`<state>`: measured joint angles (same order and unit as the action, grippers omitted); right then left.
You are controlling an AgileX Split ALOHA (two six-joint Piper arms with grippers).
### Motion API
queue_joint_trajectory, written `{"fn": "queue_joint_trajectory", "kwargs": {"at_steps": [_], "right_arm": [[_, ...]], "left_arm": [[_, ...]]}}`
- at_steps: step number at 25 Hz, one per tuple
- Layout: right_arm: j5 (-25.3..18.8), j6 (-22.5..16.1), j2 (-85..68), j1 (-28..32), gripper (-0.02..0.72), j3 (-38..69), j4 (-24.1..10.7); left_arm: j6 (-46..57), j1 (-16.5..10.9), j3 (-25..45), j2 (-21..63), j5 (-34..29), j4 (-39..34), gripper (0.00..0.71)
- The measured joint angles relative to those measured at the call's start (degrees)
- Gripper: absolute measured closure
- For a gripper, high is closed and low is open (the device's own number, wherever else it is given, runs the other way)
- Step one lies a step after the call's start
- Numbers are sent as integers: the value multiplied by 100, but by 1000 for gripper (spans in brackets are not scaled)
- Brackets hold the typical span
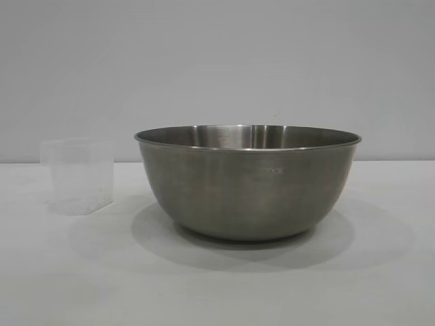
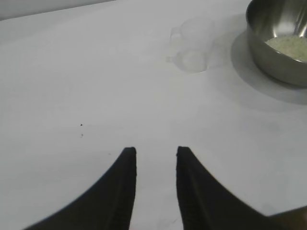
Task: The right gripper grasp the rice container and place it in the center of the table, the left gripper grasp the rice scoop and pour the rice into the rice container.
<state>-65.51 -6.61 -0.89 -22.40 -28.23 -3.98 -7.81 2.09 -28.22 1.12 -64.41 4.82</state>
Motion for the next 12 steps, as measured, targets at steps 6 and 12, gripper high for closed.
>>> {"fn": "queue_joint_trajectory", "kwargs": {"at_steps": [6, 12], "right_arm": [[0, 0, 0, 11, 476, 0, 0], [0, 0, 0, 601, 476, 0, 0]], "left_arm": [[0, 0, 0, 0, 0, 3, 548], [0, 0, 0, 0, 0, 3, 548]]}}
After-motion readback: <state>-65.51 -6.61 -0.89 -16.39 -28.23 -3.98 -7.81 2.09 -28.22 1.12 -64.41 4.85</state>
